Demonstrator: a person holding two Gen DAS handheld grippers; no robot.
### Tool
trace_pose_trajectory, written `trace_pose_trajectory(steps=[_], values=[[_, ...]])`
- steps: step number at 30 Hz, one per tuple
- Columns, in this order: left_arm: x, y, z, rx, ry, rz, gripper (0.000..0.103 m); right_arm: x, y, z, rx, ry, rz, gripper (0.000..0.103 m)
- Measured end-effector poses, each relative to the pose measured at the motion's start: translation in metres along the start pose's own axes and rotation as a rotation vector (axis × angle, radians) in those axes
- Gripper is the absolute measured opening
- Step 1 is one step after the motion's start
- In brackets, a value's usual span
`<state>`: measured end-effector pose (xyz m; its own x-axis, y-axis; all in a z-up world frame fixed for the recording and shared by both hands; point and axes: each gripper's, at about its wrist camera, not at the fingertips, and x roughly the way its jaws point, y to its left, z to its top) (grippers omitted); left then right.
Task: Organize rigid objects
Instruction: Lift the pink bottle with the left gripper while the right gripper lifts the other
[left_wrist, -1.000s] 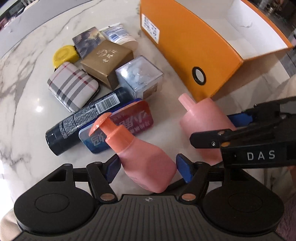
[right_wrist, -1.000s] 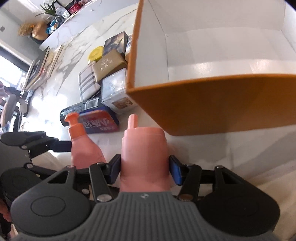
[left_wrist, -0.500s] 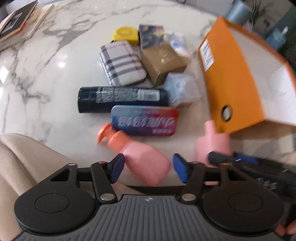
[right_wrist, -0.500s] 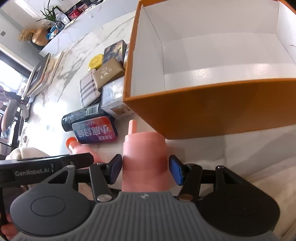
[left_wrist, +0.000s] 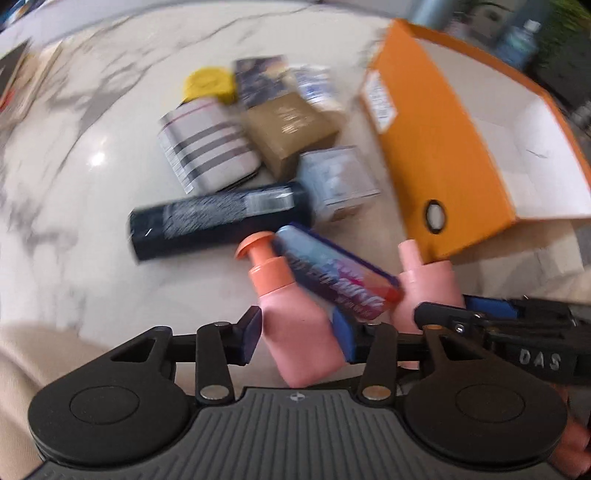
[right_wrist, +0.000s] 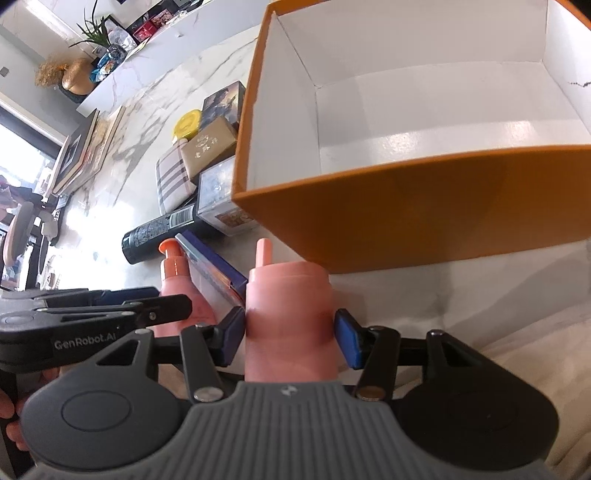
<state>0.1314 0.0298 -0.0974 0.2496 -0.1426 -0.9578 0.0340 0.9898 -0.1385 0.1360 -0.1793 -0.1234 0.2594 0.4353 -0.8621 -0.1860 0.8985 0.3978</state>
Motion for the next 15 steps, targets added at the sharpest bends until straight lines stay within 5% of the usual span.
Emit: trace_pose_trajectory(steps=[2,7,15], values=[[0.001,-0.002,0.001,-0.020,0.011,0.023,0.064,0.001,0.002,0.000,-0.008,-0.001,-0.002,0.055],[0.008,-0.003,0.000,-0.087,0.057,0.022,0.053,0.005,0.006,0.003,-0.023,-0.003,0.000,0.055],[-0.002,0.001,-0.014,-0.132,-0.022,0.011,0.051,0.004,0.006,0.001,-0.028,-0.018,0.001,0.054]])
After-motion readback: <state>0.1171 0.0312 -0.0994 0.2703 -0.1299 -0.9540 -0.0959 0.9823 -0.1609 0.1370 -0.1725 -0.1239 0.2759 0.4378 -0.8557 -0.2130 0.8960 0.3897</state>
